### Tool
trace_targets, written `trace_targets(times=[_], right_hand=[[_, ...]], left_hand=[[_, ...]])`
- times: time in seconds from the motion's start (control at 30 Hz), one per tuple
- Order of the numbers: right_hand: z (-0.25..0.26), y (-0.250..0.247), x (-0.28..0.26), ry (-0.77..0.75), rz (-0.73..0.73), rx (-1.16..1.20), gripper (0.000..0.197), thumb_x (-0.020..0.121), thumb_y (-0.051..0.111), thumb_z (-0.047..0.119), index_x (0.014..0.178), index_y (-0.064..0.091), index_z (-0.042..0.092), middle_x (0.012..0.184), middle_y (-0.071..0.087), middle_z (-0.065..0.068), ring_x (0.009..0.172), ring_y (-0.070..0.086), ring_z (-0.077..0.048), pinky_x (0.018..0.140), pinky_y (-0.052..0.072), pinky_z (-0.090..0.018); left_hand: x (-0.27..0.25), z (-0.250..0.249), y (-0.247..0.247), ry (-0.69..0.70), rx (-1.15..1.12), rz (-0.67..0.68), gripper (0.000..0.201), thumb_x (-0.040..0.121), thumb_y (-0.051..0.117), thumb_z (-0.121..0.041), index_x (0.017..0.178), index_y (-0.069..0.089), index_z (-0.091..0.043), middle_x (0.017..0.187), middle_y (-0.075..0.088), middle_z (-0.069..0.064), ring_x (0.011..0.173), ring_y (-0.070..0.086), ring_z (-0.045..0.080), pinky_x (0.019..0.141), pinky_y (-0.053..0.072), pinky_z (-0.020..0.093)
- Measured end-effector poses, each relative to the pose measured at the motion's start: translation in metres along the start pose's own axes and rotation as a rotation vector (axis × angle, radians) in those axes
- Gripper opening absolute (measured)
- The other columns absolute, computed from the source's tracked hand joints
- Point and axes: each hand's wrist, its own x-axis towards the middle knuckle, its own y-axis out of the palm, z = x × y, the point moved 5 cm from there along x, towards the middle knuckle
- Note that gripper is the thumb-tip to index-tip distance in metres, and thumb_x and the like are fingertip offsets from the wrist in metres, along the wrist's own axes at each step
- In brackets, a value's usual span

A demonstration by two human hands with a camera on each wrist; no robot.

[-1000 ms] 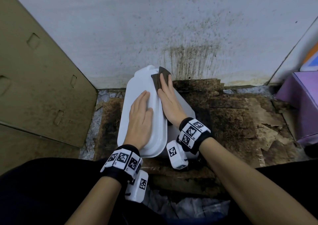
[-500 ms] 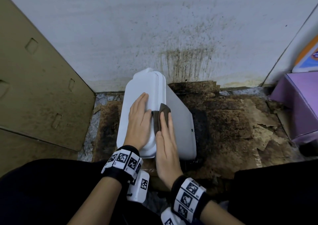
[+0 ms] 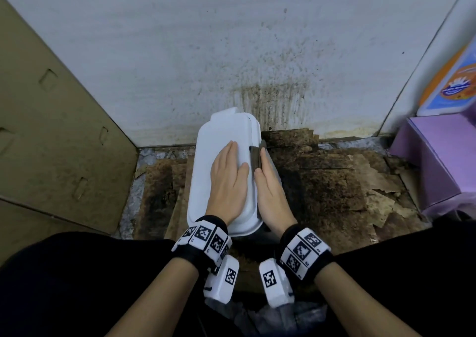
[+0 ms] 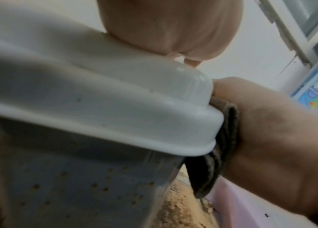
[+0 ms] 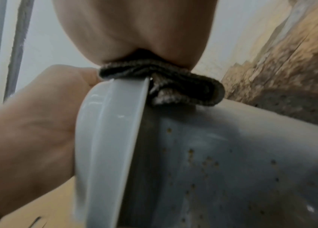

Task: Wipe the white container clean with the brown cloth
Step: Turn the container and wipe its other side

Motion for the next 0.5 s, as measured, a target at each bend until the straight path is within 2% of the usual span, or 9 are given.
trace_targets(times=[0.1, 0.13, 0.23, 0.3, 0.33, 0.4, 0.47, 0.5], right_hand=[[-0.001, -0.015, 0.001, 0.013, 0.002, -0.052, 0.056, 0.108, 0.030, 0.046, 0.160, 0.008, 0.042, 0.167, 0.016, 0.017, 0.150, 0.023, -0.002, 0.125, 0.023, -0.038], [-0.002, -0.019, 0.001, 0.020, 0.006, -0.072, 0.059, 0.106, 0.032, 0.053, 0.159, 0.007, 0.045, 0.166, 0.020, 0.016, 0.149, 0.028, -0.005, 0.123, 0.028, -0.040], [-0.007, -0.035, -0.001, 0.023, -0.022, -0.099, 0.067, 0.100, 0.040, 0.061, 0.158, 0.011, 0.047, 0.164, 0.027, 0.013, 0.146, 0.034, -0.008, 0.120, 0.035, -0.043], [-0.009, -0.046, -0.003, 0.026, -0.067, -0.112, 0.064, 0.102, 0.043, 0.056, 0.159, 0.016, 0.042, 0.162, 0.031, 0.013, 0.145, 0.034, -0.006, 0.121, 0.032, -0.043], [-0.011, -0.050, -0.005, 0.032, -0.085, -0.116, 0.063, 0.102, 0.043, 0.055, 0.159, 0.018, 0.040, 0.161, 0.032, 0.013, 0.144, 0.033, -0.005, 0.121, 0.031, -0.043], [-0.014, -0.058, -0.007, 0.046, -0.107, -0.099, 0.062, 0.102, 0.043, 0.055, 0.159, 0.021, 0.040, 0.160, 0.031, 0.014, 0.145, 0.032, -0.007, 0.121, 0.030, -0.044], [-0.019, -0.064, -0.009, 0.064, -0.119, -0.070, 0.063, 0.100, 0.045, 0.058, 0.158, 0.022, 0.042, 0.160, 0.032, 0.015, 0.145, 0.034, -0.009, 0.120, 0.033, -0.046], [-0.021, -0.068, -0.010, 0.075, -0.124, -0.056, 0.065, 0.098, 0.046, 0.061, 0.157, 0.023, 0.044, 0.160, 0.033, 0.015, 0.144, 0.036, -0.010, 0.119, 0.035, -0.047]], left_hand=[[-0.004, -0.009, 0.003, -0.049, -0.188, 0.051, 0.059, 0.110, 0.037, -0.027, 0.164, 0.014, -0.022, 0.170, 0.012, -0.009, 0.154, 0.008, 0.002, 0.127, 0.005, 0.030], [-0.005, -0.011, 0.003, -0.065, -0.276, 0.066, 0.059, 0.109, 0.041, -0.028, 0.163, 0.017, -0.026, 0.169, 0.015, -0.012, 0.153, 0.010, 0.001, 0.126, 0.010, 0.031], [-0.007, -0.016, 0.001, -0.085, -0.546, 0.072, 0.056, 0.105, 0.050, -0.021, 0.157, 0.033, -0.031, 0.163, 0.030, -0.015, 0.148, 0.026, 0.000, 0.113, 0.027, 0.020], [-0.006, -0.014, -0.003, -0.102, -0.687, 0.004, 0.052, 0.103, 0.051, -0.010, 0.152, 0.042, -0.026, 0.157, 0.042, -0.012, 0.144, 0.037, -0.001, 0.102, 0.035, 0.011], [-0.005, -0.012, -0.005, -0.121, -0.744, -0.042, 0.051, 0.102, 0.050, -0.006, 0.150, 0.046, -0.022, 0.155, 0.047, -0.009, 0.141, 0.042, 0.000, 0.099, 0.038, 0.011], [-0.007, -0.004, -0.011, -0.123, -0.774, -0.144, 0.047, 0.101, 0.048, 0.001, 0.143, 0.050, -0.017, 0.149, 0.053, -0.005, 0.137, 0.050, 0.005, 0.101, 0.041, 0.018], [-0.011, 0.003, -0.018, -0.083, -0.685, -0.237, 0.043, 0.101, 0.044, 0.003, 0.136, 0.051, -0.021, 0.142, 0.057, -0.004, 0.133, 0.053, 0.009, 0.107, 0.042, 0.026], [-0.014, 0.005, -0.022, -0.066, -0.629, -0.264, 0.041, 0.103, 0.043, 0.001, 0.135, 0.050, -0.023, 0.141, 0.057, -0.005, 0.131, 0.053, 0.009, 0.108, 0.042, 0.025]])
